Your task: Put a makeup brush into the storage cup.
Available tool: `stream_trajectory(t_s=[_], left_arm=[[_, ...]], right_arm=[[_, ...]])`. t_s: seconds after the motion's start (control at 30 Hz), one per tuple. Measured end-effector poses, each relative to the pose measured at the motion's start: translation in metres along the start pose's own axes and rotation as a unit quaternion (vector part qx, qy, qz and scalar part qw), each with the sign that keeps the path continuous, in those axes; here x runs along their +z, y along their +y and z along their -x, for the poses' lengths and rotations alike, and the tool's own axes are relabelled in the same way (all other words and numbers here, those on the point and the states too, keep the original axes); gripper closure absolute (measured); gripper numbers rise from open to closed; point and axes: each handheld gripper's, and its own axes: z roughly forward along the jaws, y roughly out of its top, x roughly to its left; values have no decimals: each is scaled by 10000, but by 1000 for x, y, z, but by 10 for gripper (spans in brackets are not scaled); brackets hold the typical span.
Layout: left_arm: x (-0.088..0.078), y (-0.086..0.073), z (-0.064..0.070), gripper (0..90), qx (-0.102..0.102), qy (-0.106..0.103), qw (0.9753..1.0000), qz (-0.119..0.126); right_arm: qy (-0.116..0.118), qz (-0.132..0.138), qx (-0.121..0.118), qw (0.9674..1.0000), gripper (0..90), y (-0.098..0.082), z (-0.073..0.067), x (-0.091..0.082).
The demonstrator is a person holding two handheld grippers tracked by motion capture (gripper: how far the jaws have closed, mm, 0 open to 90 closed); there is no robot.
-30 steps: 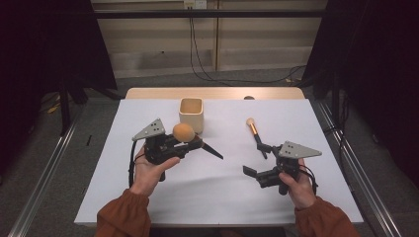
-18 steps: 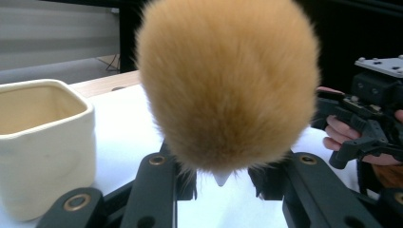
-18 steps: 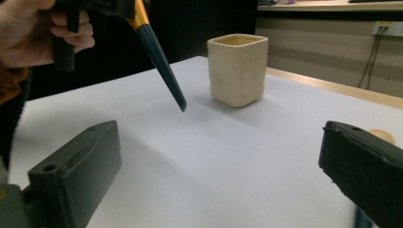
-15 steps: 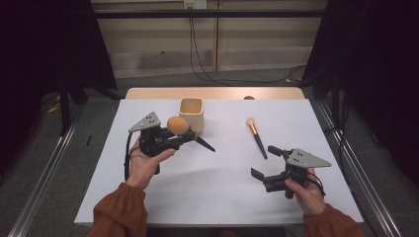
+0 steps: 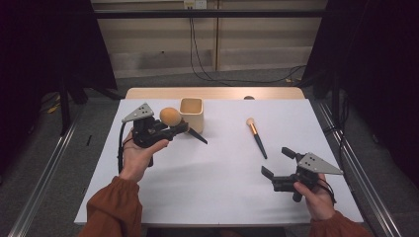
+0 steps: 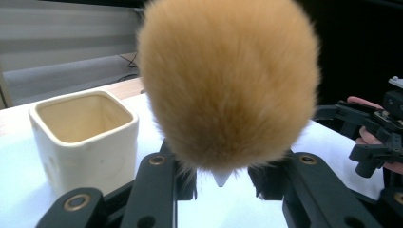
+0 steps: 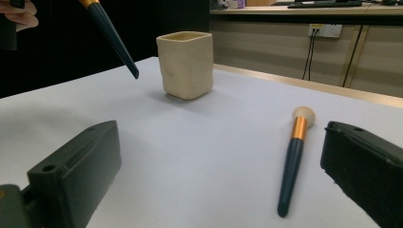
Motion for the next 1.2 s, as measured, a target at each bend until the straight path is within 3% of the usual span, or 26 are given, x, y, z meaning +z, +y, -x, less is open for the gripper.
stream_trajectory(t_s=[0.13,0.4,0.57,1.0,1.2], left_arm=[[-2,4,-4,665,6,67,10000,5],[-2,15,-10,665,42,157,9998,-63],[-2,20,-14,665,33,208,9998,-8],[0,43,-21,665,151,397,9991,88],[3,51,-32,665,147,544,9982,194]], right_arm=[[-260,59,90,9996,0,-3,5,-9],[-496,3,91,9987,0,-8,9,-16],[-494,-122,143,9986,0,-10,10,-15],[-521,-8,116,9986,0,-11,11,-17],[-509,-1,102,9987,0,-11,11,-17]])
